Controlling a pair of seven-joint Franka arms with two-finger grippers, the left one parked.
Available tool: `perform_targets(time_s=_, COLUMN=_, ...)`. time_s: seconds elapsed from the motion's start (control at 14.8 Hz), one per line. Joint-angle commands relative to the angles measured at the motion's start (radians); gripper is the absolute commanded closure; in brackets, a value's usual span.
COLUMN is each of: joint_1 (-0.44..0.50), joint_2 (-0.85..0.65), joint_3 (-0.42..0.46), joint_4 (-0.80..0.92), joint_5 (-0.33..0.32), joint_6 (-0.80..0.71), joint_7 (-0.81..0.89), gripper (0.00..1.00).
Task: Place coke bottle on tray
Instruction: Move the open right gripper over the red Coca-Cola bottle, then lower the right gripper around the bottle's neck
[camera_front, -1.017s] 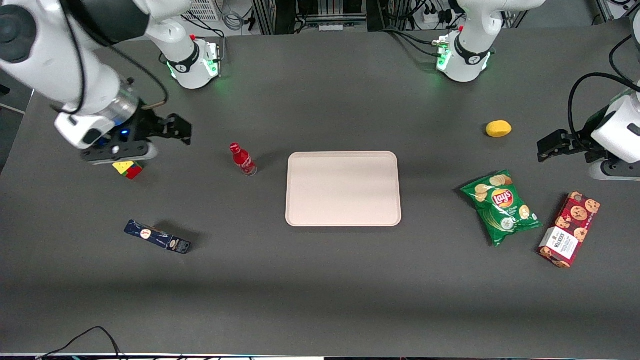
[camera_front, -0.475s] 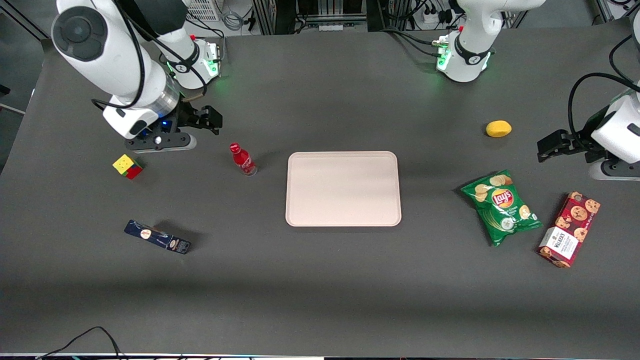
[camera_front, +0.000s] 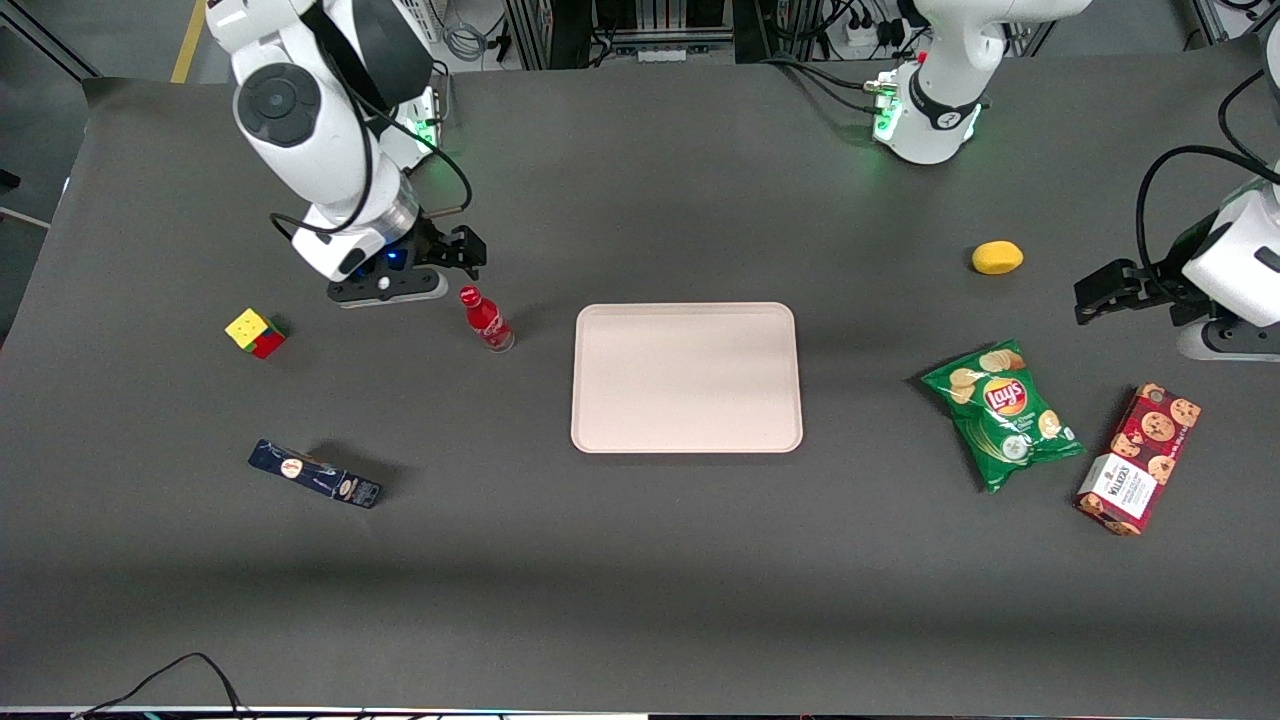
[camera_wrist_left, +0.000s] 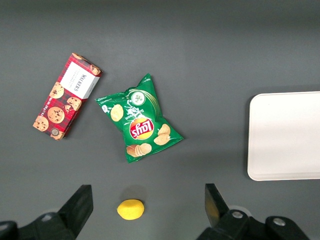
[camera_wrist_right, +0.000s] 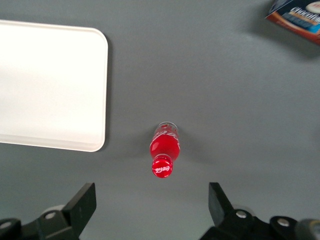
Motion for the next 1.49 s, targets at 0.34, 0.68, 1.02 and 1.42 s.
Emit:
perform_targets(time_s=0.34, joint_1=-0.042, joint_2=-0.080, joint_3=0.070, joint_4=-0.376, joint_5=0.004, joint_6=0.451, joint_7=-0.054, gripper=0.00)
perform_targets(time_s=0.68, joint_1=-0.042, joint_2=-0.065, joint_3=0.071, joint_4=-0.398, joint_5=0.004, joint_6=0.475, joint_7=-0.055, gripper=0.00)
perform_targets(time_s=1.02, joint_1=-0.044, joint_2=-0.007, joint_3=0.100, joint_4=-0.385, joint_5=0.001, joint_6=0.502, joint_7=-0.051, gripper=0.00)
perform_targets(time_s=1.42, joint_1=-0.053, joint_2=0.039, joint_3=0.100, joint_4=-0.349, joint_5=-0.059, joint_6=0.501, joint_7=-0.051, gripper=0.00)
